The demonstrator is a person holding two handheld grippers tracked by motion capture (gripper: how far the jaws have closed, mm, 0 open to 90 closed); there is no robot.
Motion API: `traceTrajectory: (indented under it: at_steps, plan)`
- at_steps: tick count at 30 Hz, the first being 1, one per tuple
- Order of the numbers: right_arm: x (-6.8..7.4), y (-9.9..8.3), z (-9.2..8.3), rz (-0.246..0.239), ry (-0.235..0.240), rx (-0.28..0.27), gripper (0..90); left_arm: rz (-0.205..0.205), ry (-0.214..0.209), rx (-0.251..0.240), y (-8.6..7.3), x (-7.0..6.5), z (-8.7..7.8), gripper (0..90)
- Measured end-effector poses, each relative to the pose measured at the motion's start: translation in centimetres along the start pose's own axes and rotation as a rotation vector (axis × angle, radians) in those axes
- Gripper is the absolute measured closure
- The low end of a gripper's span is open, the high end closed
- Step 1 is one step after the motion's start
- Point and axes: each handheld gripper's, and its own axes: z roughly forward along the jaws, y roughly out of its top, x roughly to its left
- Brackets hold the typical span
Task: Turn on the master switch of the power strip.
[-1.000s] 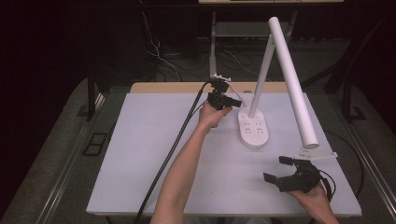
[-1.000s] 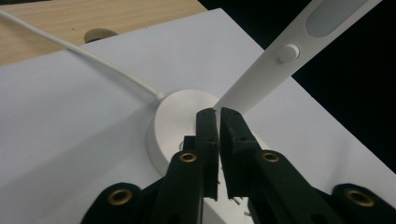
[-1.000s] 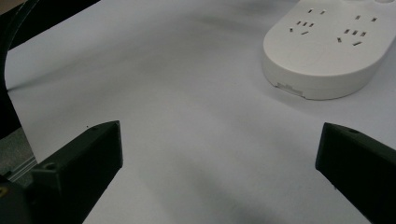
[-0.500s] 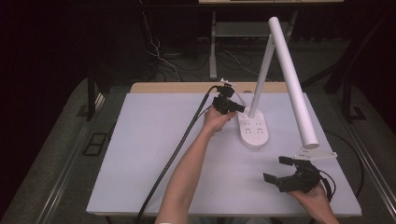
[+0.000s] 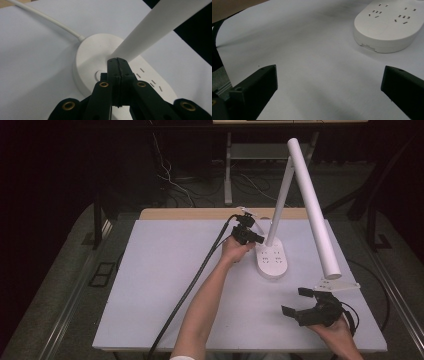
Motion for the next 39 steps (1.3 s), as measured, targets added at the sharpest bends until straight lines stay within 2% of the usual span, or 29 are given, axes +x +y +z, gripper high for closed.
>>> traceTrajectory:
  at_steps: [9, 13, 14, 19, 21, 23, 26, 28, 30, 34, 36, 39]
  plan:
    - [0.0, 0.0, 0.0, 0.001, -0.001, 0.003, 0.2, 0.004, 0.024, 0.026, -0.3, 0.1, 1.2, 89.6]
    - [0.0, 0.0, 0.0, -0.001, 0.001, 0.002, 0.2, 0.002, 0.035, 0.009, -0.3, -0.1, 1.4, 89.6]
    - [0.0, 0.0, 0.0, 0.0, 0.001, 0.002, 0.2, 0.018, 0.039, 0.02, -0.3, -0.1, 1.3, 89.7]
    - [0.0, 0.0, 0.1, -0.001, 0.002, 0.003, 0.2, 0.033, 0.041, 0.015, -0.3, 0.0, 1.3, 90.0]
    - [0.1, 0.0, 0.1, -0.003, 0.001, 0.009, 0.2, 0.062, 0.061, 0.018, -0.3, -0.3, 1.3, 90.0]
    - [0.2, 0.0, 0.2, -0.004, 0.002, 0.011, 0.2, 0.068, 0.06, 0.023, -0.4, -0.1, 1.2, 90.0]
    - [0.3, 0.0, 0.2, -0.013, 0.002, 0.009, 0.2, 0.04, 0.049, 0.013, -0.5, 0.3, 1.1, 90.0]
    - [0.3, -0.1, 0.2, -0.011, 0.003, 0.01, 0.2, 0.044, 0.041, 0.035, -0.4, 0.4, 0.9, 90.0]
    - [0.3, -0.1, 0.2, -0.011, 0.004, 0.01, 0.2, 0.07, 0.056, 0.042, -0.4, 0.5, 0.8, 90.0]
    - [0.3, -0.1, 0.2, -0.012, 0.002, 0.011, 0.2, 0.075, 0.053, 0.047, -0.4, 0.6, 0.8, 90.0]
    - [0.3, -0.1, 0.2, -0.011, 0.002, 0.012, 0.2, 0.074, 0.059, 0.043, -0.4, 0.6, 0.8, 90.0]
    - [0.4, -0.1, 0.2, -0.013, 0.002, 0.013, 0.2, 0.048, 0.067, 0.022, -0.4, 0.6, 1.0, 90.0]
